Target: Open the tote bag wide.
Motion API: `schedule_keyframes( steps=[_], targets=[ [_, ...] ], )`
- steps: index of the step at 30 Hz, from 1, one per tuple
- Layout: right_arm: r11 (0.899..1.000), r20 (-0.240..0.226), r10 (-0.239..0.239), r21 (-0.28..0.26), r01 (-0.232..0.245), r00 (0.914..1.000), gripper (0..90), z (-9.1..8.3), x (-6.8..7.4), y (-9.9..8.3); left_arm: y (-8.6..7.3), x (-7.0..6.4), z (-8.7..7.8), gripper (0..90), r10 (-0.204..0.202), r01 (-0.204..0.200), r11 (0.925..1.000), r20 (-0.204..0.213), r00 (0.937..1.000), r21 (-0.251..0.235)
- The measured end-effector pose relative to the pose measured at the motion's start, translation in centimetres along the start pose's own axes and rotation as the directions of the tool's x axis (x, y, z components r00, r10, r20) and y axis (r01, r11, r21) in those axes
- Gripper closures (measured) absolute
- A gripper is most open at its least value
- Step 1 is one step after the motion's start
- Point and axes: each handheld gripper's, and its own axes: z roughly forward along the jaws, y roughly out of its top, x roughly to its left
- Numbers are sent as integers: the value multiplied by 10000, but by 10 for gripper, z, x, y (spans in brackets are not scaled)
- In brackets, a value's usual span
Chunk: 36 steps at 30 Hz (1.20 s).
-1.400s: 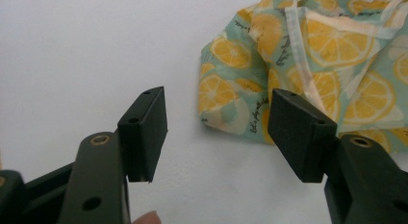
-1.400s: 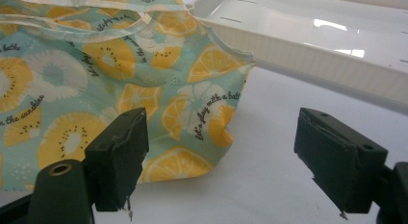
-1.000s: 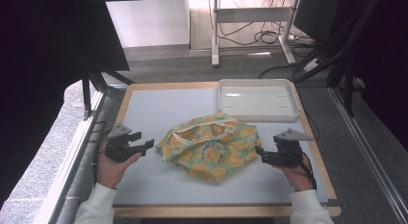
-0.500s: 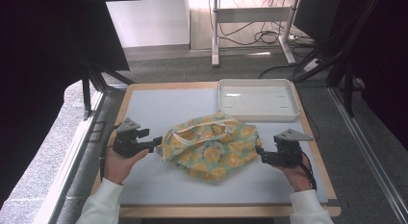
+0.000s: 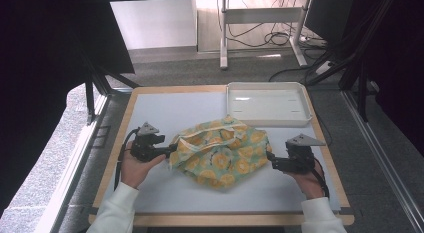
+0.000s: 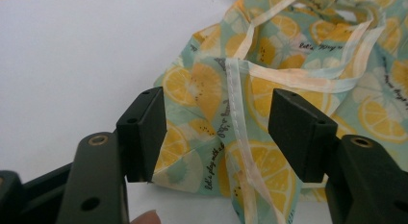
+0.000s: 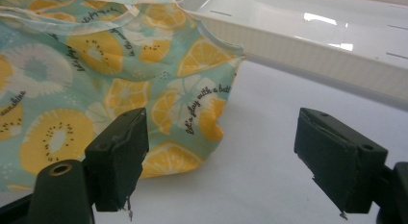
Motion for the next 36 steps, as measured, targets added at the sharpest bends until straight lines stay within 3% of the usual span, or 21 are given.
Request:
schedule_keyframes(
  steps=[2, 6, 9, 16, 22, 27, 30, 34, 36],
  targets=[
    [10000, 55, 8, 24, -9, 10000, 195, 0, 0, 0, 0, 0, 2, 416, -29, 29, 10000, 5, 10000, 60],
    [10000, 136, 11, 48, -12, 9999, 195, 0, -1, 0, -6, 2, 14, 563, -71, 53, 9986, 344, 9994, 520],
    [10000, 164, 25, 41, -25, 9999, 195, 0, -1, 0, -7, 1, 18, 680, 94, -119, 9975, 354, 9993, 689],
    [10000, 208, -13, -5, 13, 9998, 195, 0, 0, 0, -14, 5, 31, 834, -268, 215, 9958, 597, 9979, 885],
    [10000, 240, 17, -30, -16, 9997, 195, 0, 0, 1, -14, 4, 31, 896, -368, 328, 9974, 631, 9973, 637],
    [9998, 350, 85, -185, -79, 9993, 196, -5, 3, 1, -13, -1, 26, 900, -343, 312, 9987, 803, 9962, 394],
    [9992, 274, -108, -370, 118, 9996, 195, -9, 7, 5, -13, 0, 22, 900, -343, 323, 9992, 848, 9958, 245],
    [9993, 676, -47, -361, 72, 9977, 196, -11, 10, 8, -13, 0, 19, 900, -502, 491, 9987, 1056, 9931, 124],
    [9995, 720, -46, -305, 69, 9974, 197, -10, 11, 10, -12, -1, 18, 900, -391, 384, 9992, 1094, 9932, 83]
  ],
)
